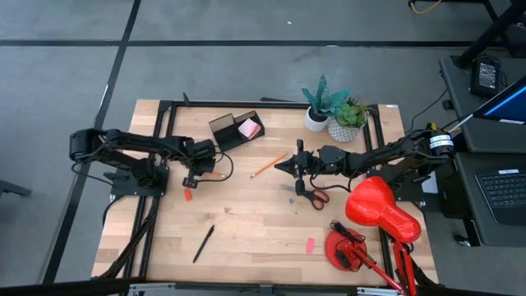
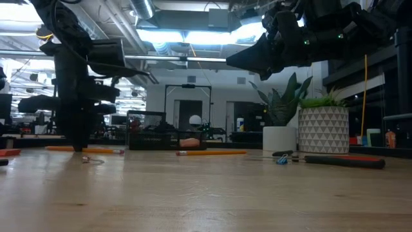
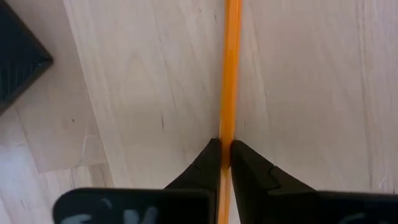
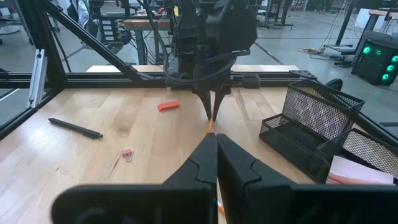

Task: Pick and place office supplies into organizer
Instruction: Put the left pencil into the desk organizer, then put the scissors into the desk organizer

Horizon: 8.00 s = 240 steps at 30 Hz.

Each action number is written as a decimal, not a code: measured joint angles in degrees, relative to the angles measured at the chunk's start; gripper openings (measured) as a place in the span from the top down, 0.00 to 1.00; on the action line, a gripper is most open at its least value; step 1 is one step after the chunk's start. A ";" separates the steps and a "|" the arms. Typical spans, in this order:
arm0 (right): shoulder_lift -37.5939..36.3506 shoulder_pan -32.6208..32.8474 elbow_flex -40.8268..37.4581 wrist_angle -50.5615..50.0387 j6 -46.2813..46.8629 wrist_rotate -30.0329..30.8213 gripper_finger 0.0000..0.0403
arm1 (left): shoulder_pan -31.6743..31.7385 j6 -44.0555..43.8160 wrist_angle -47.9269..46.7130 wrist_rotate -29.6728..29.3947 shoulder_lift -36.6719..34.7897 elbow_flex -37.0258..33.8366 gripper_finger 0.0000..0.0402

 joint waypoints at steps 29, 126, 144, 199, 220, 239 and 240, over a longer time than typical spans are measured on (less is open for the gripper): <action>0.00 0.00 -0.02 -0.64 0.17 0.00 0.98 | 0.04 -4.68 6.22 -0.04 -24.21 5.60 0.96; 0.00 11.65 -0.02 -2.49 1.68 2.22 0.98 | 30.45 -22.35 64.96 7.82 -8.88 -11.54 0.96; 0.00 11.65 -0.02 -2.49 1.66 2.24 0.98 | 28.48 -22.43 73.59 7.54 4.22 -11.52 0.96; 0.02 4.12 7.74 -23.13 2.89 2.31 0.98 | 16.28 -20.92 73.00 28.61 -17.73 -11.52 0.83; 0.00 2.76 34.57 -85.30 20.31 2.31 0.98 | 12.68 -20.87 72.57 27.79 -17.71 -11.52 0.85; -0.04 14.51 32.38 -94.43 43.16 8.06 0.98 | 11.72 -15.88 63.94 36.78 -17.69 -11.52 0.95; -0.04 15.14 31.63 -94.16 45.45 8.17 0.98 | 11.36 -15.88 63.94 37.74 -17.69 -11.52 0.96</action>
